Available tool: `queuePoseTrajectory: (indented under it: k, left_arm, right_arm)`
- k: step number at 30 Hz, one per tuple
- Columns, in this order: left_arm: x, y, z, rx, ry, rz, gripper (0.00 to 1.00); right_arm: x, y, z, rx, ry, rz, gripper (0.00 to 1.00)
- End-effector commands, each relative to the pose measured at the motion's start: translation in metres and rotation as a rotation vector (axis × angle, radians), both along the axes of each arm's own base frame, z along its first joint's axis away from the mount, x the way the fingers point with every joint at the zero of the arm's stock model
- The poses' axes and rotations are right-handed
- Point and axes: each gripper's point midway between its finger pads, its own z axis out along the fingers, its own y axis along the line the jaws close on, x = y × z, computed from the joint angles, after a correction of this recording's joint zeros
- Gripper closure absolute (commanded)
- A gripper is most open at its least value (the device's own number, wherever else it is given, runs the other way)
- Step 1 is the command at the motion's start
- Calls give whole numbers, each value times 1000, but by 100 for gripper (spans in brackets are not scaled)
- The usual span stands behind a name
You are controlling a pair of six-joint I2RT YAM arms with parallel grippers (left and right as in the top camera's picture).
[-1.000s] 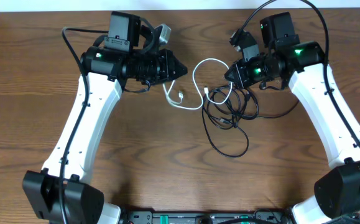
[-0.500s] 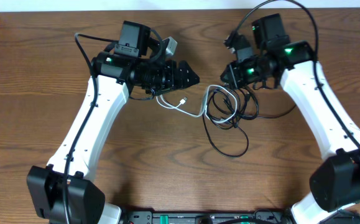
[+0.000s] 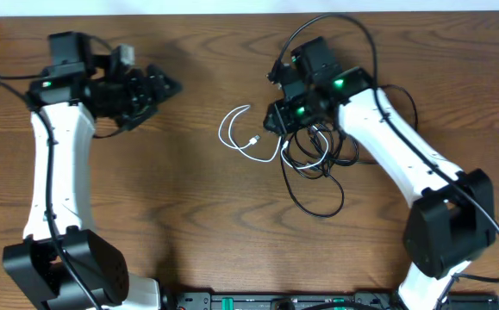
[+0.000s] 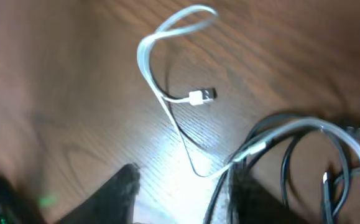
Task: Untangle cables
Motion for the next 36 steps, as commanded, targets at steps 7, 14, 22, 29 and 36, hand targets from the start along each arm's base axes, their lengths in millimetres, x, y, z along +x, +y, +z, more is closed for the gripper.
queuePoseTrajectory:
  k: [7,14,22,29,36]
  left_arm:
    - [-6,12,-7,102,-1,-21,16]
    - [-6,12,-6,102,-4,-21,16]
    - [-6,12,-6,102,-4,-21,16]
    - [-6,12,-6,103,-4,-21,16]
    - [-6,12,-6,106,-8,-27,16]
  right_arm:
    - [-7,5,-45,-53,195,-243,1]
    - [-9,33,-77,-19,283,-318,1]
    - [-1,78,-81,91,232,-277,1]
    - [6,95,-72,145,171,-248,1]
    - [24,86,-90,28,35,-320,1]
